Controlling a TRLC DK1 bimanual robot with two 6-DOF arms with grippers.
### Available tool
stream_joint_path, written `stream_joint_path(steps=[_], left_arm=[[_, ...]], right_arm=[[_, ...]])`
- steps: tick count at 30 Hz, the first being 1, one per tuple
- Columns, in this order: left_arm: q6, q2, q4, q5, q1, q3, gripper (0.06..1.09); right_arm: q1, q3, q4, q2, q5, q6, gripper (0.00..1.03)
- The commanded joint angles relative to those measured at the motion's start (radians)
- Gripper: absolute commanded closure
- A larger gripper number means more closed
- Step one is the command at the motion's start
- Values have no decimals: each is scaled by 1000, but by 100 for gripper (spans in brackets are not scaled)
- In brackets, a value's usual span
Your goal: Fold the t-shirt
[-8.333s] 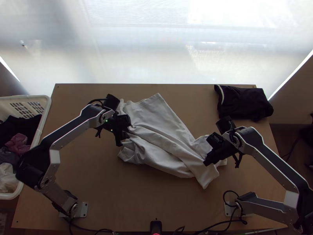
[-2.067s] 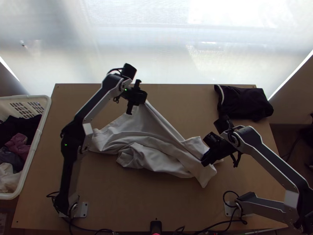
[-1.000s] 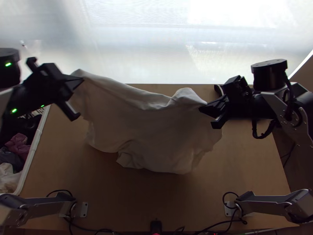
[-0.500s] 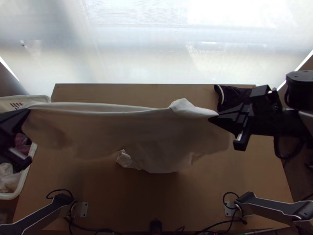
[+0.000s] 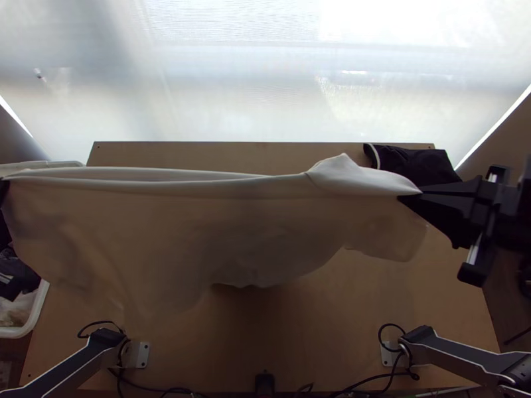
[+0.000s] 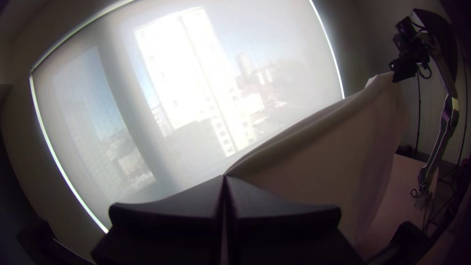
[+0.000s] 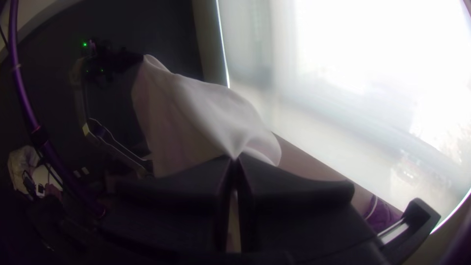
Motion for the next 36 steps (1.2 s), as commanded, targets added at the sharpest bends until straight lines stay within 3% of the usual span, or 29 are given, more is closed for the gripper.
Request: stream_joint_path(steps=[1,9,17,22,36], left_arm=[[-1,19,166,47,7,4,105],[-73,48,368,220,5,-36,105],[-210,91,586,349,-1,-55,105],[-302,128,701,390,-21,-55,105],[-440,91,760,437,-21,-110,105]], right_arm=[[-19,62,24,-19,0,3,100],[-11,102,156,-15,-3,37,100],[-8,65,403,-18,-13,103,100],[59,57,538,21,-16,153,100],[148,94,634,85,-29,225,100]])
